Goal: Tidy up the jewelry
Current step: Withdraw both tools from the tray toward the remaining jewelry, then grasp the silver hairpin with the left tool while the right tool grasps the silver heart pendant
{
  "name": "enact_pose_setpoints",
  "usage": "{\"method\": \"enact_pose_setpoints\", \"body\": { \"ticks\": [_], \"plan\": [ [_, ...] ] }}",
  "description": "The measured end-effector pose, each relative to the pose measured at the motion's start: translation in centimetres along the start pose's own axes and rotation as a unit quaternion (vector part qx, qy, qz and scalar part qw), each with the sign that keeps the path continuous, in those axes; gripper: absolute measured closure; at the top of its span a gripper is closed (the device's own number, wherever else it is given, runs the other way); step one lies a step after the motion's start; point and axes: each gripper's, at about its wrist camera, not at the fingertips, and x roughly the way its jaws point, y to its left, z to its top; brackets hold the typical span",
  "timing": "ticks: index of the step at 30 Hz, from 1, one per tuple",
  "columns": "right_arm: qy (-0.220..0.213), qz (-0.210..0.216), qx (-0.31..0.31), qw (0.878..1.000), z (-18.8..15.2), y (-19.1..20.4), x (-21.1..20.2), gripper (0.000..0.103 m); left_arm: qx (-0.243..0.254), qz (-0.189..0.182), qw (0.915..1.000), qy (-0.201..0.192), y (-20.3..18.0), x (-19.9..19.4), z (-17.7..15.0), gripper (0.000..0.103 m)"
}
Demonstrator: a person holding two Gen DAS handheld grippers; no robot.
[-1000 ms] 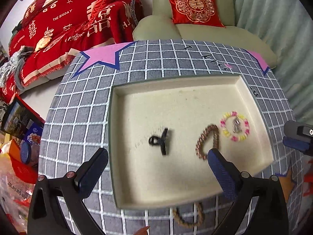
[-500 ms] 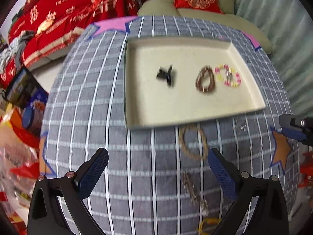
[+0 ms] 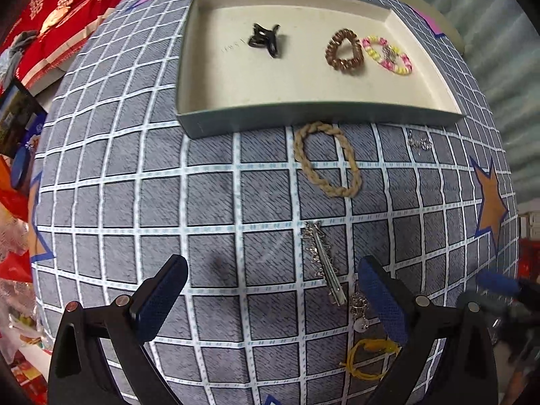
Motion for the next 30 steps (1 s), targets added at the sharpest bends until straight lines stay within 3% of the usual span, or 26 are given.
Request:
{"method": "enact_pose_setpoints", "body": {
  "ticks": [4, 5, 16, 23, 25, 28, 30],
  "plan": [
    [0.003, -0.013, 0.002, 1.000, -1.2, 0.4, 0.7, 0.024, 0.013, 0.001, 0.9999, 0.002, -0.5, 0.6, 0.1, 0.001],
    [0.004, -0.015, 0.002, 1.000, -1.4, 0.5, 0.9, 0.026, 0.016, 0.003, 0.9999, 0.004, -0.7, 0.9, 0.0, 0.008],
    [0.003, -0.032, 0.013, 0.999, -2.4, 2.1, 3.0, 0.045, 0.049, 0.026, 0.9984, 0.002, -0.8, 2.5, -0.6, 0.011],
    [-0.016, -0.064, 0.007, 0.998, -2.3, 3.7, 3.4, 0.060, 0.063, 0.029, 0.9975, -0.009, -1.3, 2.0, -1.1, 0.025],
    [-0.018, -0.078, 0.000, 0.997, -2.3, 3.8, 3.5, 0.076, 0.067, 0.028, 0.9973, -0.010, -1.4, 1.9, -1.2, 0.031],
    [-0.017, -0.080, -0.007, 0.997, -2.3, 4.6, 3.9, 0.087, 0.082, 0.023, 0.9962, -0.012, -1.5, 1.4, -1.3, 0.045],
    [-0.016, -0.082, -0.014, 0.996, -2.5, 5.0, 4.0, 0.094, 0.093, 0.019, 0.9954, -0.015, -1.8, 1.3, -1.4, 0.065]
  ]
}}
